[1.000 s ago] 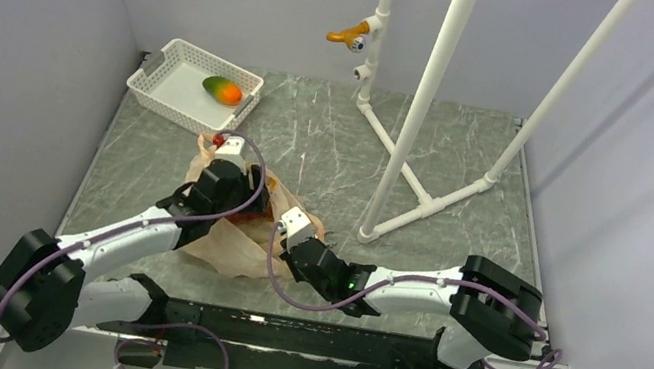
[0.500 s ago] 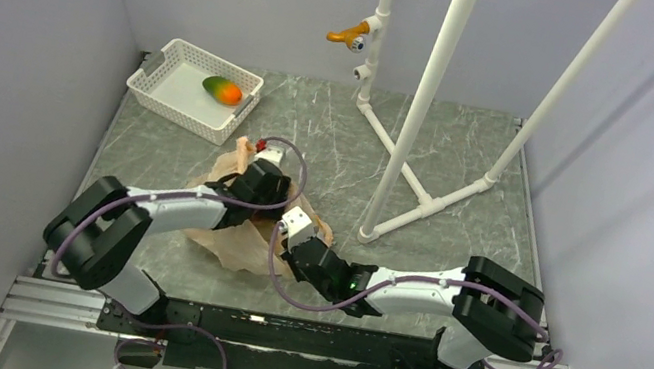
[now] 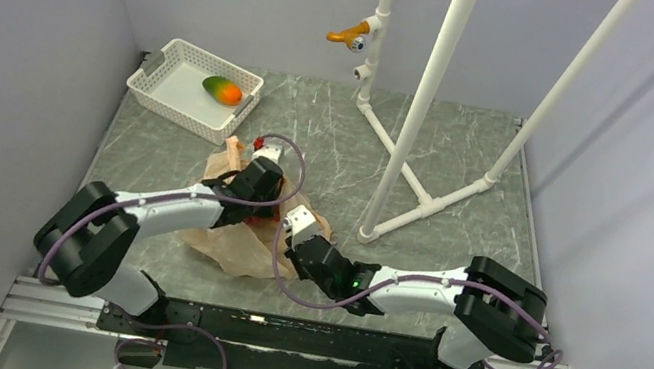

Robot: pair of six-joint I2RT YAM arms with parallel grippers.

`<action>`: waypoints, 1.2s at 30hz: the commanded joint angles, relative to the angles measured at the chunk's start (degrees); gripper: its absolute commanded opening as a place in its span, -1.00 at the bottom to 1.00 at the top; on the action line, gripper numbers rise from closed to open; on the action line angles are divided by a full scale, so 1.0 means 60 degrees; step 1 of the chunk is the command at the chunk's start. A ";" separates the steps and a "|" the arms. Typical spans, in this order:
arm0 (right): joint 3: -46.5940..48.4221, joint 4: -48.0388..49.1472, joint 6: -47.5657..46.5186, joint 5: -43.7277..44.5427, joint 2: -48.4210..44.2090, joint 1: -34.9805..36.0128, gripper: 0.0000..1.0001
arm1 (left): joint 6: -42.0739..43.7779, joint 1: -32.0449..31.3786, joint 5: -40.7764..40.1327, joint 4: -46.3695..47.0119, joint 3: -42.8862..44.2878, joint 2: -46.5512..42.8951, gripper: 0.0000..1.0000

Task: Take the fake fruits out of the plastic bag
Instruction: Take out the fake fruit from the plastic bag.

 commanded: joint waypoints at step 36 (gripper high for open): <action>-0.0737 0.0792 0.0264 0.0513 -0.1257 -0.0271 -0.94 | 0.0228 -0.0034 0.2720 -0.3663 0.1467 -0.7118 -0.70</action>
